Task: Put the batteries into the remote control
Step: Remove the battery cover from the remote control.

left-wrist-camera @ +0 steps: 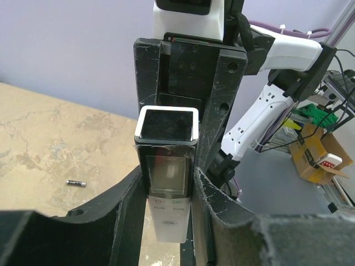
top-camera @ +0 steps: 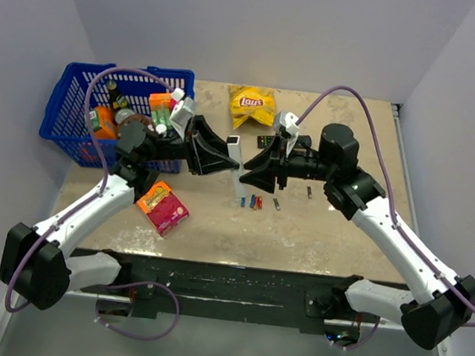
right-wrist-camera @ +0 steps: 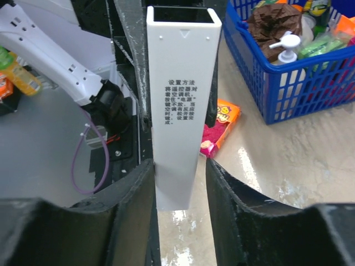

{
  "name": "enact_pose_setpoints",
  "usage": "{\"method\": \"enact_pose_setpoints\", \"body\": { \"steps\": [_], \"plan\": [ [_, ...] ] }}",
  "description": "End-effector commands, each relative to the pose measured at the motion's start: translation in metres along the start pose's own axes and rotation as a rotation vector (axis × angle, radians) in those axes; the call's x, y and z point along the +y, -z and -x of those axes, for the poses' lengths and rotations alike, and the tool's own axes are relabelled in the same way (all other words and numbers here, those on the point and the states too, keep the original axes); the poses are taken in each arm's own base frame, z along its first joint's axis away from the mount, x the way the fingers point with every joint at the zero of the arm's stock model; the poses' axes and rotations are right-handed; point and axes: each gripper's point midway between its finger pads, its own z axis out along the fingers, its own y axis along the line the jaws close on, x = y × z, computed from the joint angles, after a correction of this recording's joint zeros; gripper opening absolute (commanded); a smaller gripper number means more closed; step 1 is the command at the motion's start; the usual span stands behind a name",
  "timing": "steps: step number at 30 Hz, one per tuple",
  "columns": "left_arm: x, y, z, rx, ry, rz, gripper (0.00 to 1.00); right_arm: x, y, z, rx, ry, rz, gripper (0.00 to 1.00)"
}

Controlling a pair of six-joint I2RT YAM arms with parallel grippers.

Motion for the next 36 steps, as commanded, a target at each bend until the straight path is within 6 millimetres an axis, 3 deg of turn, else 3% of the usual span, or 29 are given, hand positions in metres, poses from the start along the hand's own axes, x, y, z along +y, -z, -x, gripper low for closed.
{"method": "enact_pose_setpoints", "body": {
  "steps": [1, 6, 10, 13, 18, 23, 29, 36],
  "plan": [
    [-0.009, -0.004, 0.02, -0.023, -0.096, -0.041, 0.0, 0.016, 0.002, 0.026, -0.046, 0.048, 0.089, 0.43],
    [-0.006, -0.006, 0.023, -0.026, -0.099, -0.044, 0.0, 0.016, 0.0, 0.025, -0.042, 0.043, 0.1, 0.38],
    [-0.007, -0.007, 0.025, -0.027, -0.106, -0.048, 0.0, 0.013, -0.001, 0.024, -0.04, 0.046, 0.097, 0.25],
    [-0.004, -0.007, 0.028, -0.039, -0.109, -0.03, 0.0, 0.012, -0.003, 0.016, -0.021, 0.031, 0.103, 0.14],
    [0.005, -0.006, 0.045, -0.116, -0.132, 0.03, 0.0, 0.009, -0.003, -0.015, 0.046, -0.001, 0.107, 0.03],
    [0.01, 0.004, 0.064, -0.206, -0.174, 0.041, 0.0, 0.01, -0.001, -0.056, 0.118, -0.077, 0.116, 0.0],
    [0.019, 0.012, 0.075, -0.258, -0.176, 0.038, 0.0, 0.012, 0.002, -0.083, 0.17, -0.101, 0.139, 0.0],
    [0.029, 0.01, 0.067, -0.234, -0.168, 0.036, 0.0, 0.004, 0.001, -0.071, 0.158, -0.08, 0.091, 0.0]
  ]
}}
